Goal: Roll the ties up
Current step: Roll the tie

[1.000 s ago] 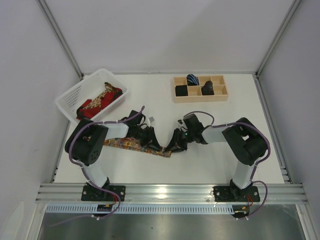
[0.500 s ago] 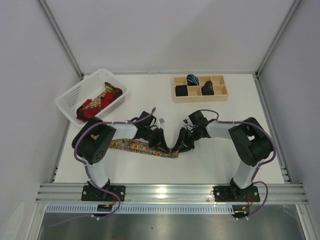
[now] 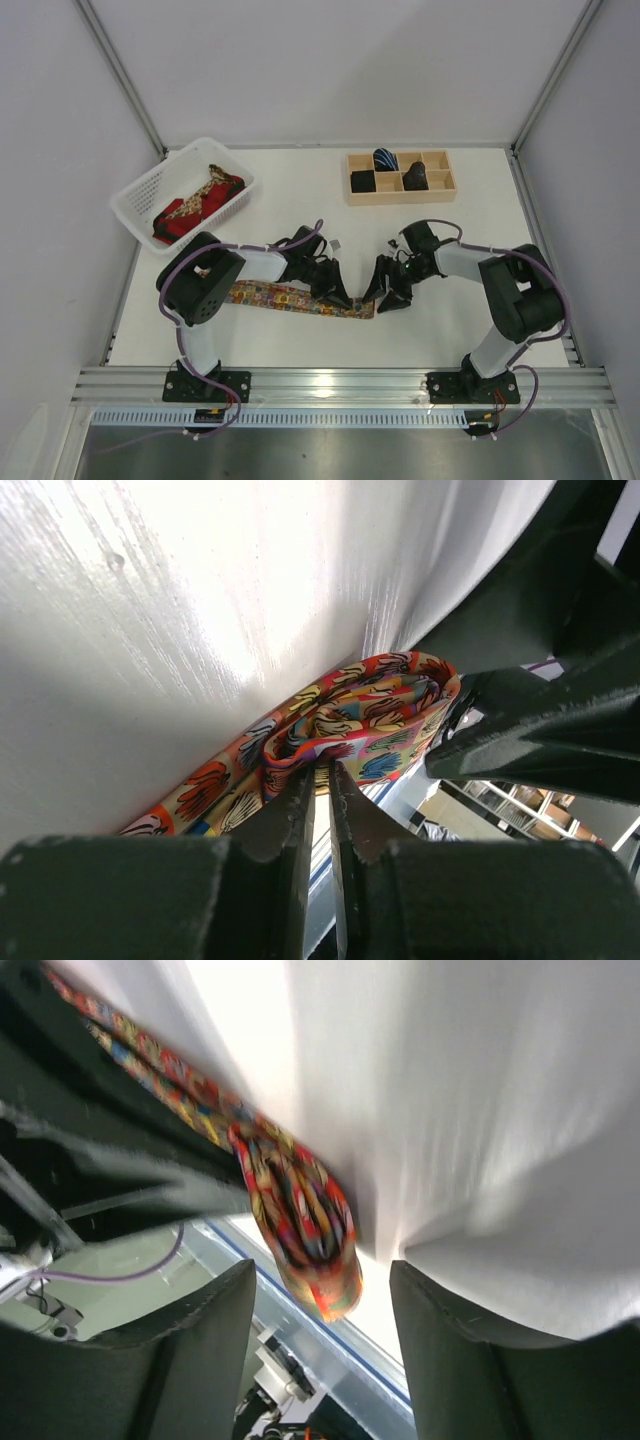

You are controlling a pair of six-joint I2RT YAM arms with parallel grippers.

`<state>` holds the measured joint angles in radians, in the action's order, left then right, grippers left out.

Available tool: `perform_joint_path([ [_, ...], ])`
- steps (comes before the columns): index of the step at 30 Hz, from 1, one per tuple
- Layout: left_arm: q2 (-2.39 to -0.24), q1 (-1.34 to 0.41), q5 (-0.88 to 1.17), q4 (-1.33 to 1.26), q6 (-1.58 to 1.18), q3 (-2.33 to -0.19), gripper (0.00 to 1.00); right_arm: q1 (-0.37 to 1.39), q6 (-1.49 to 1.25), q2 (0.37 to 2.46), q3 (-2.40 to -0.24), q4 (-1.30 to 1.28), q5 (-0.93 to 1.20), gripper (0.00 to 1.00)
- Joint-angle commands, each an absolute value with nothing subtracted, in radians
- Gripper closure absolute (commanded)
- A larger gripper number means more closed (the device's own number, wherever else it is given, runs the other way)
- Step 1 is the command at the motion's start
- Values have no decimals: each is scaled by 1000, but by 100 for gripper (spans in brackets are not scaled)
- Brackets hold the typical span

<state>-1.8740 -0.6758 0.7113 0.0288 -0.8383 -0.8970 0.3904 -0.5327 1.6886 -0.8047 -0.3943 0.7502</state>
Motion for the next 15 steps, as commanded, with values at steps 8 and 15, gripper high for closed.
perform_joint_path([
  [8, -1894, -684, 666, 44, -824, -910, 84, 380, -574, 1592, -684, -273, 815, 43],
  [15, -1893, -684, 664, 66, -804, -914, 85, 379, -552, 1641, -713, -252, 807, 53],
])
